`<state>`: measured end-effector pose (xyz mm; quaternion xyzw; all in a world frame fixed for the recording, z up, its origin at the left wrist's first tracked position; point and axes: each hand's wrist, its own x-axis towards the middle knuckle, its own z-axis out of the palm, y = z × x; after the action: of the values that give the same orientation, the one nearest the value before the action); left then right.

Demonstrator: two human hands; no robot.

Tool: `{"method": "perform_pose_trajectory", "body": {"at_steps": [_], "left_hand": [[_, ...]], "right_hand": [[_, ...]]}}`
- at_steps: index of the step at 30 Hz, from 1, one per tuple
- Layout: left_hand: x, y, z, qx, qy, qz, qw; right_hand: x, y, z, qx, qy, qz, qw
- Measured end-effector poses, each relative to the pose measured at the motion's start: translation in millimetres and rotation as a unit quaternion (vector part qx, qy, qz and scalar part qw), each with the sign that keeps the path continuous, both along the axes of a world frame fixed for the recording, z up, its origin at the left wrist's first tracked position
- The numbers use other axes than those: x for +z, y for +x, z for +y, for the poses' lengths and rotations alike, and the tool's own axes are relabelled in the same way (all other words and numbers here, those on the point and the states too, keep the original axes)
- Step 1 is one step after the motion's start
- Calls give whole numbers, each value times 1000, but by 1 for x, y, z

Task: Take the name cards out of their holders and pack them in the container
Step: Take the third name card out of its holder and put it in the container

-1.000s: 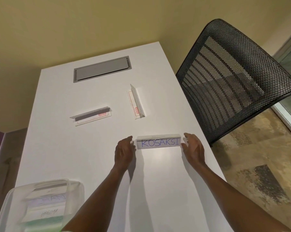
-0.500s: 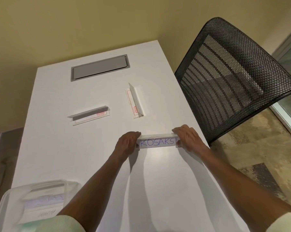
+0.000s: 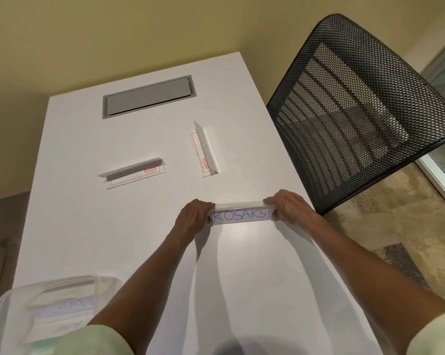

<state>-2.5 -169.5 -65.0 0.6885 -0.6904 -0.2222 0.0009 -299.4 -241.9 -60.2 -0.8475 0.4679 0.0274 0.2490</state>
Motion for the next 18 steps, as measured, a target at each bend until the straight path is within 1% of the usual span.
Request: {"method": "perform_pose_trajectory", "body": {"at_steps": [3, 6, 13, 18], "left_hand": [[2, 1, 0, 7, 2, 17, 1000], [3, 1, 1, 4, -4, 20, 1000], [7, 1, 2, 1, 25, 3, 1000], [11, 2, 1, -5, 45, 1, 999]], "right_hand": [[0, 0, -1, -7, 21, 1, 1000], [2, 2, -4, -19, 47, 21, 998], [-4, 2, -4, -7, 20, 35, 999], [-7, 1, -4, -26, 15, 23, 999]]}}
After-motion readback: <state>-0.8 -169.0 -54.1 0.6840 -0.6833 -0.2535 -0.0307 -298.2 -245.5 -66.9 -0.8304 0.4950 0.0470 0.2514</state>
